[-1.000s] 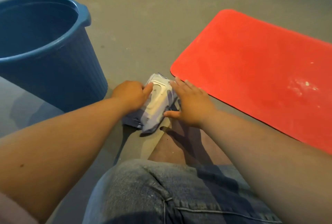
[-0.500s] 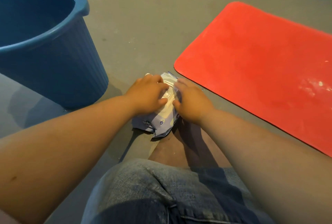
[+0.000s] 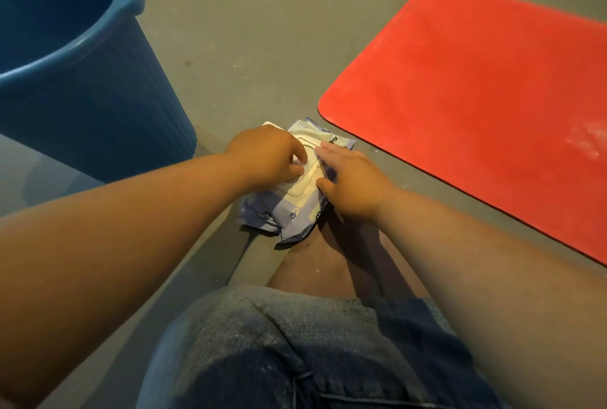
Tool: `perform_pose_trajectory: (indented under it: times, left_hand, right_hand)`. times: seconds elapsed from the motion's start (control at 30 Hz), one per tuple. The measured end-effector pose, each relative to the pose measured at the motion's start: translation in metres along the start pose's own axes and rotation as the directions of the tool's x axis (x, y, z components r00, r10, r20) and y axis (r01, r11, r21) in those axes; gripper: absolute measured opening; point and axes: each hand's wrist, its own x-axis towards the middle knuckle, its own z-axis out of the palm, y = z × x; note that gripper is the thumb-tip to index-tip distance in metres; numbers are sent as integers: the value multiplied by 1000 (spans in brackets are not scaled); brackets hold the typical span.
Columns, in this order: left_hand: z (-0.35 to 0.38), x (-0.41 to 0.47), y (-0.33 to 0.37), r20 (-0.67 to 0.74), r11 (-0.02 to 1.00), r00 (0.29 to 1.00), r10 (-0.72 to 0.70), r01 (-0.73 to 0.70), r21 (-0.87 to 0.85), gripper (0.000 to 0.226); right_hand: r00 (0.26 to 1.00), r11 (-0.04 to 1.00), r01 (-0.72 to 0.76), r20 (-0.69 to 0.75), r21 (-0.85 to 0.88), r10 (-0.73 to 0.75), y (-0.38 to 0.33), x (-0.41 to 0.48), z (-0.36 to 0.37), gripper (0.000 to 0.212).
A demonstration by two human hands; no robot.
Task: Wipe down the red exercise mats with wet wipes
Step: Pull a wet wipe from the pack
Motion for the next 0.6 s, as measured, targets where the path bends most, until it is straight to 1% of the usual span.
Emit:
perform_pose_trajectory:
  times: [0.07, 0.2, 0.27, 0.47, 0.53, 0.6]
  left_hand:
    - [-3, 1, 1, -16, 984, 996, 85, -81, 156, 13]
    - [-1, -1, 4, -27, 937, 989, 147, -130, 325, 21]
    - [1, 0, 8, -23, 916, 983, 184, -163, 366, 25]
    - [-1, 8, 12, 93, 861, 959, 269, -283, 423, 34]
    - [0, 8, 11, 80, 857, 959, 273, -280, 433, 31]
    - [-3, 5, 8, 37, 881, 972, 232, -226, 417, 26]
  right_hand:
    - [1000, 1000, -6, 13, 8, 6, 1, -3, -1, 55]
    - [999, 1000, 4, 38, 20, -5, 5, -8, -1, 63]
    - [999, 1000, 19, 42, 16, -20, 5, -10, -2, 64]
    - [996, 1000, 24, 87, 1, -24, 10, -12, -3, 73]
    - [996, 1000, 22, 92, 3, -22, 12, -12, -3, 74]
    - [997, 1000, 25, 76, -2, -24, 12, -11, -2, 72]
